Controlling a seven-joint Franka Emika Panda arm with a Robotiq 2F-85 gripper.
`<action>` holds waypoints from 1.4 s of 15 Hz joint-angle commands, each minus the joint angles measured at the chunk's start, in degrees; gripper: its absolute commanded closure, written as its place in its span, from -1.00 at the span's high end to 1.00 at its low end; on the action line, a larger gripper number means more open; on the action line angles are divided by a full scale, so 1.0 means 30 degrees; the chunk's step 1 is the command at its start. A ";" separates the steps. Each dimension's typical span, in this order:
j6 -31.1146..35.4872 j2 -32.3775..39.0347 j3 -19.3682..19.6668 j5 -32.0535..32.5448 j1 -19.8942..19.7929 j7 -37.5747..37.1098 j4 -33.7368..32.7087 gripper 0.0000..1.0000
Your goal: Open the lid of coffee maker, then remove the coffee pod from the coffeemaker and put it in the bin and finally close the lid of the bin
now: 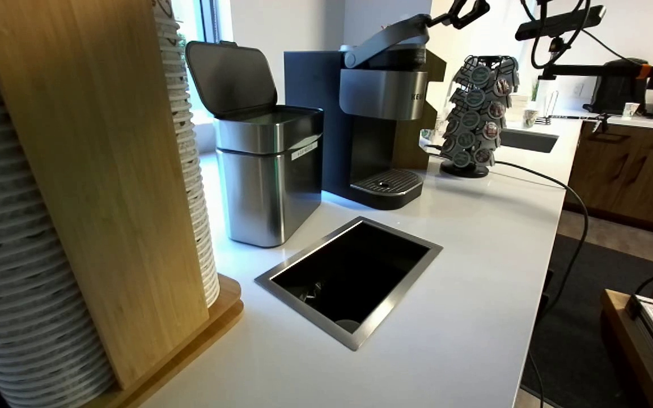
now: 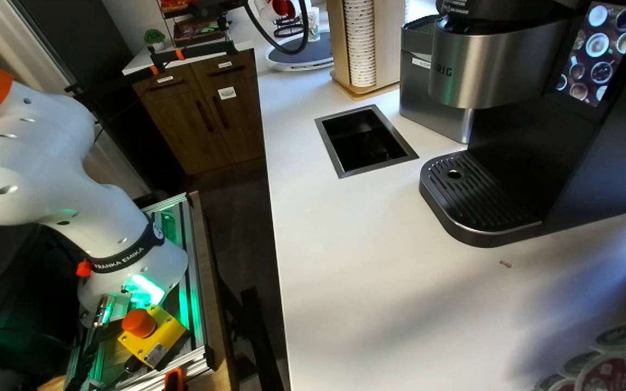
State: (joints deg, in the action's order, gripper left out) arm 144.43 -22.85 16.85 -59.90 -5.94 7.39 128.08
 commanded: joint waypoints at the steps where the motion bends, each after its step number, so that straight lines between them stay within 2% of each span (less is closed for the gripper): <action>1: 0.0112 0.0385 -0.0102 -0.1083 -0.0062 0.0990 -0.1078 1.00; 6: -0.0072 0.0698 -0.0181 -0.1727 0.0020 0.1981 -0.1962 1.00; 7: -0.0316 0.0513 -0.0434 -0.0938 -0.0283 0.1377 -0.1858 1.00; 9: -0.0251 0.0250 -0.1371 0.2779 -0.1395 -0.0092 -0.1205 1.00; 12: -0.0297 -0.0428 -0.1605 0.6475 -0.1822 0.0176 -0.0693 1.00; 17: -0.0152 -0.1603 -0.1523 1.0615 -0.1022 0.1810 0.0020 1.00; 21: 0.1268 -0.2479 -0.1952 1.3399 -0.0139 0.2963 0.1536 1.00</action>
State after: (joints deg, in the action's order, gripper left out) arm 144.75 -26.84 11.58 -24.45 -8.63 13.26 127.63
